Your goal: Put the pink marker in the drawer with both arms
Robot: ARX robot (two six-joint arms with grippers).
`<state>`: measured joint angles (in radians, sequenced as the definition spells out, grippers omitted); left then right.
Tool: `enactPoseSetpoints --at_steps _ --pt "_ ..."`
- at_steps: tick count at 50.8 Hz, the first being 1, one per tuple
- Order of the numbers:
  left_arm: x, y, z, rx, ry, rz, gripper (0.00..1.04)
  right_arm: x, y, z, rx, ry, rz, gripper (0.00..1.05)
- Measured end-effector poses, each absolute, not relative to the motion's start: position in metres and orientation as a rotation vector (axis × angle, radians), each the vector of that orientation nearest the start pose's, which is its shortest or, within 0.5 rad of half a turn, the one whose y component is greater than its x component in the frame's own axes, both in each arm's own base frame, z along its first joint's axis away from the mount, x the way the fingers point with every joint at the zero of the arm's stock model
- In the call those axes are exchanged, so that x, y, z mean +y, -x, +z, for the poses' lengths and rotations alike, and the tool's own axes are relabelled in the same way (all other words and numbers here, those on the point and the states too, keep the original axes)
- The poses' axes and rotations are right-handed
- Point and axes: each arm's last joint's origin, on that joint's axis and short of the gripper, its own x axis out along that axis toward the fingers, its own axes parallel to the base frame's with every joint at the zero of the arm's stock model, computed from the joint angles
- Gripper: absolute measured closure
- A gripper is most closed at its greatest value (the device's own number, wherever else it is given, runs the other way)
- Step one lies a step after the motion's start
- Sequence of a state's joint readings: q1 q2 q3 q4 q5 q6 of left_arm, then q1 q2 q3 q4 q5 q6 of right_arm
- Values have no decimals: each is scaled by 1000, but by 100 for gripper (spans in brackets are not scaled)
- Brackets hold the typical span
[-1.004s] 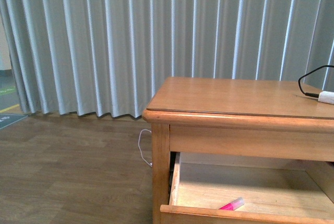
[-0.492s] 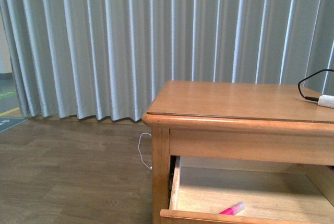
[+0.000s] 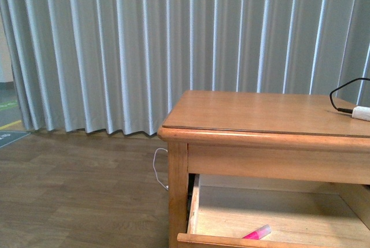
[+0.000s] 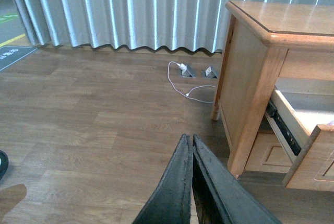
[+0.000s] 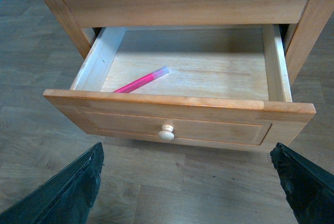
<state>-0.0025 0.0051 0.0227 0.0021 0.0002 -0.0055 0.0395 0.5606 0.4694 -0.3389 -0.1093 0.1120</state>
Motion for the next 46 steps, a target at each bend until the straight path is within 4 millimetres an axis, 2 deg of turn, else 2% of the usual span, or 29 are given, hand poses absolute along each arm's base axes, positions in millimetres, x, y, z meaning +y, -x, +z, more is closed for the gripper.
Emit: enactPoseSetpoints --at_steps 3,8,12,16,24,40,46 --pt "0 -97 171 -20 6 -3 91 9 -133 241 426 -113 114 9" --pt "0 -97 171 -20 6 -2 75 10 -137 235 289 3 29 9" --pt "0 -97 171 -20 6 -3 61 11 -141 228 317 39 32 9" --pt "0 -97 171 -20 6 -3 43 12 -153 207 388 104 74 9" --pt "0 -97 171 -20 5 -3 6 5 -189 146 515 146 95 9" --pt "0 -97 171 -20 4 -3 6 8 -236 91 459 45 75 9" --pt "0 -97 171 -20 4 -3 6 10 -252 81 455 32 45 9"
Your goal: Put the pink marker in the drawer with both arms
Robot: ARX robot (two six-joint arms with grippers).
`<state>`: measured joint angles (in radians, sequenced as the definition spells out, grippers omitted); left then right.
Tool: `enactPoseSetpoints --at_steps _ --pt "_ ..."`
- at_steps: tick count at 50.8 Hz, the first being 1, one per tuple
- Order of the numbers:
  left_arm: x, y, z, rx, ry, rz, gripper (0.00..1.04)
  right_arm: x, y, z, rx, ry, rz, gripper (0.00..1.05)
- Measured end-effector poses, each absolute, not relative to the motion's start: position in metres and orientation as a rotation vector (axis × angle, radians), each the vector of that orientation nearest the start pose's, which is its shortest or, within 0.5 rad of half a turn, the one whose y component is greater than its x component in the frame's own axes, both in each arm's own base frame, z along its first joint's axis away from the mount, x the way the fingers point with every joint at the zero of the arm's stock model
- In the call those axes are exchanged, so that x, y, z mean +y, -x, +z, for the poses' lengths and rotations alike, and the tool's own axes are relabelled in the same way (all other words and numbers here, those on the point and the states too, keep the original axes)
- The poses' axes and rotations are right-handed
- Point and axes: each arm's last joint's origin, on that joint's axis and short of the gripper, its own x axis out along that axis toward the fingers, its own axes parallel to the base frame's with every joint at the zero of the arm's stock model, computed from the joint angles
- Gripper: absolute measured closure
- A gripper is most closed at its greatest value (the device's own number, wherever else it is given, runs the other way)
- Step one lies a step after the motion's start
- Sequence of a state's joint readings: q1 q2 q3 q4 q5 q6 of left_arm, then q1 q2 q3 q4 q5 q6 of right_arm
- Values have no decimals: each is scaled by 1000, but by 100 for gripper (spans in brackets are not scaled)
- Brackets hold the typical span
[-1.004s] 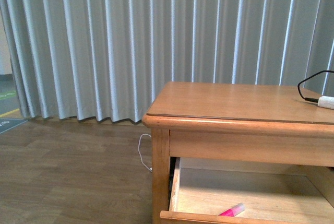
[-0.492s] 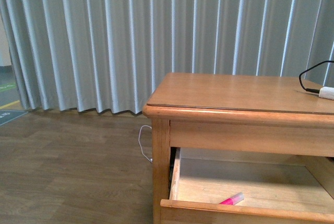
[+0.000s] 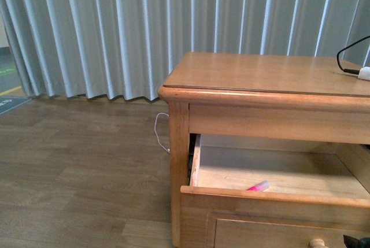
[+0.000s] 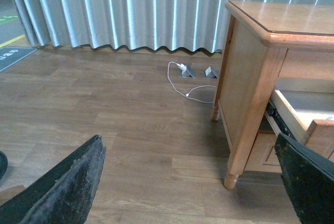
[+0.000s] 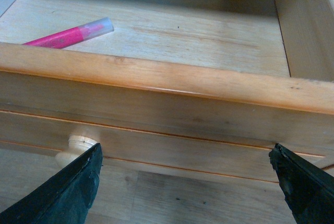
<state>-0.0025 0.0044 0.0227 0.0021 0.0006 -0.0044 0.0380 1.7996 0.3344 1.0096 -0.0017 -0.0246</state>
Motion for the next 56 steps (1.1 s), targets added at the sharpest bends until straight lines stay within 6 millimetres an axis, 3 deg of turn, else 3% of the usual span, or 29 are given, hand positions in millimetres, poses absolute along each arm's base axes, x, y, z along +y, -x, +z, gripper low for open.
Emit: enactPoseSetpoints --at_steps 15,36,56 --pt "0 -97 171 -20 4 -3 6 19 -317 81 385 -14 -51 9" --pt "0 -97 171 -20 4 -3 6 47 -391 88 337 -79 -101 9" --pt "0 -97 171 -20 4 -3 6 52 -396 91 316 -86 -79 9"
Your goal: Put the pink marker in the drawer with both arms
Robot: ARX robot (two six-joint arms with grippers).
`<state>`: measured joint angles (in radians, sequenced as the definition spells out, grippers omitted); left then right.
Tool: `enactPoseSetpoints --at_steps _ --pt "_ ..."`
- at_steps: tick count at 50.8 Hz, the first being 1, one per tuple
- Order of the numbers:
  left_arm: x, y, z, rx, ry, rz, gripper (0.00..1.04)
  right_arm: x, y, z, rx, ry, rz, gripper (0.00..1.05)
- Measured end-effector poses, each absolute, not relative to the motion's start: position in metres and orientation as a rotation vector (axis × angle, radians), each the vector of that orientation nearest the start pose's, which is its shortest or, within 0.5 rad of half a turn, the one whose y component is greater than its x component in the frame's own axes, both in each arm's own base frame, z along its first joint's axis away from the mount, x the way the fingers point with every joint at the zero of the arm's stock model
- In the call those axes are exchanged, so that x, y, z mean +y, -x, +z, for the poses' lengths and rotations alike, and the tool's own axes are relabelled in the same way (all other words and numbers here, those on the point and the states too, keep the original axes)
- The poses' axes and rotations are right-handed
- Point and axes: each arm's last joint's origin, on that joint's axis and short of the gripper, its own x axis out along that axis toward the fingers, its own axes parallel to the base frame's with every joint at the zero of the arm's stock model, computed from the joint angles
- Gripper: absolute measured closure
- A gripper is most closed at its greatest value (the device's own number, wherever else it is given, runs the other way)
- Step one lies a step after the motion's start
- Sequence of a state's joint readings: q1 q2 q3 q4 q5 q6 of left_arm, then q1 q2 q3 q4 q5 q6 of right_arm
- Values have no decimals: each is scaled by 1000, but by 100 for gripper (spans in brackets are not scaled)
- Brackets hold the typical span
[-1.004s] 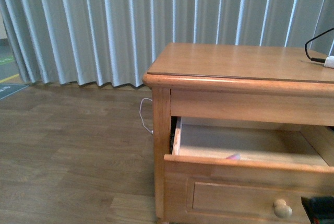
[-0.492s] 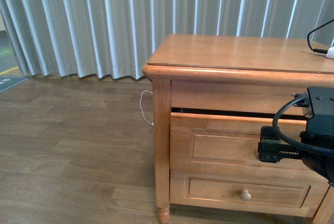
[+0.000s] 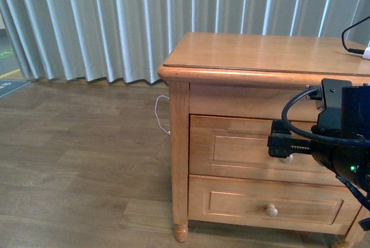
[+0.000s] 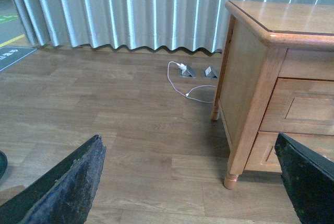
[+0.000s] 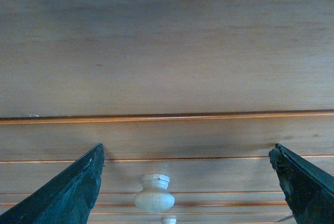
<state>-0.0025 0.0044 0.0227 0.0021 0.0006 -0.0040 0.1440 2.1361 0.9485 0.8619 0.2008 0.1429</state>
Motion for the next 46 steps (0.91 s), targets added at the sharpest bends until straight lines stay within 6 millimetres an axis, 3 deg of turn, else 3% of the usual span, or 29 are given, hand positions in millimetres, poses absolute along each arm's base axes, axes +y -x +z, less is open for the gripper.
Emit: enactPoseSetpoints --at_steps 17,23,35,46 --pt "0 -97 171 -20 4 -3 6 50 -398 88 323 -89 -79 9" --pt "0 -97 171 -20 4 -3 6 47 -389 92 343 -75 -88 9" --pt "0 -97 171 -20 4 -3 6 41 -337 129 410 -59 -25 9" --pt "0 -97 171 -20 4 -3 6 25 -270 199 419 -54 9 9"
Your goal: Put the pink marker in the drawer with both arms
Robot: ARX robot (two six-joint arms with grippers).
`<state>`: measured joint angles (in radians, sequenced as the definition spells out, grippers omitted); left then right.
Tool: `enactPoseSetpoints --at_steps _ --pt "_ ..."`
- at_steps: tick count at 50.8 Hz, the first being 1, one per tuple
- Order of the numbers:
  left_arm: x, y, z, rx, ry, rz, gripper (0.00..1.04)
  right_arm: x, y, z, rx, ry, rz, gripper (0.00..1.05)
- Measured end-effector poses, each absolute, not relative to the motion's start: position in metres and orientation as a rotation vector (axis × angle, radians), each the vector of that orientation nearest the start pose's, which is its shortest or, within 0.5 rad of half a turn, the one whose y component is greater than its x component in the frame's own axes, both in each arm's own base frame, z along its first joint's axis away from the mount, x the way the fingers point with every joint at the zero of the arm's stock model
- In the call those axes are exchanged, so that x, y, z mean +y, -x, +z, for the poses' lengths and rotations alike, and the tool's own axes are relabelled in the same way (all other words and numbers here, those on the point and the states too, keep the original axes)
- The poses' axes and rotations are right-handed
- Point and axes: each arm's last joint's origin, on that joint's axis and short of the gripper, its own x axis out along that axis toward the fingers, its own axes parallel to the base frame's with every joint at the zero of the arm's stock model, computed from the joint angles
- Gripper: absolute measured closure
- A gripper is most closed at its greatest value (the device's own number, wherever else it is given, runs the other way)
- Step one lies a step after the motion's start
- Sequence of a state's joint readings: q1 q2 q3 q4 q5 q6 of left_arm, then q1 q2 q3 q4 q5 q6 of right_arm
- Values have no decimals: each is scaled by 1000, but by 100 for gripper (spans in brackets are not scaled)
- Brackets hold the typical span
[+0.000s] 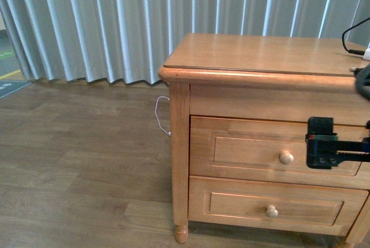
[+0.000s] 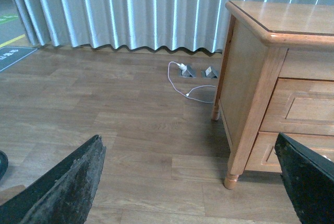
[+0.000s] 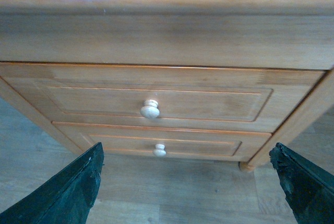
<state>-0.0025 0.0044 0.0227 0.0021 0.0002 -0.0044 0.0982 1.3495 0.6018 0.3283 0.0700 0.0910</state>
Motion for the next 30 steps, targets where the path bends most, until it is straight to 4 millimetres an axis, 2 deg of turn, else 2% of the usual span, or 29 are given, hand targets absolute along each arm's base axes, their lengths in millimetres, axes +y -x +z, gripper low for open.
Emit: enactPoseSetpoints --at_steps 9,20,30 --pt "0 -97 171 -20 4 -3 6 20 -217 242 400 -54 25 9" --pt "0 -97 171 -20 4 -3 6 7 -163 267 384 -73 -39 9" --pt "0 -97 171 -20 4 -3 6 6 -158 271 355 -82 -42 9"
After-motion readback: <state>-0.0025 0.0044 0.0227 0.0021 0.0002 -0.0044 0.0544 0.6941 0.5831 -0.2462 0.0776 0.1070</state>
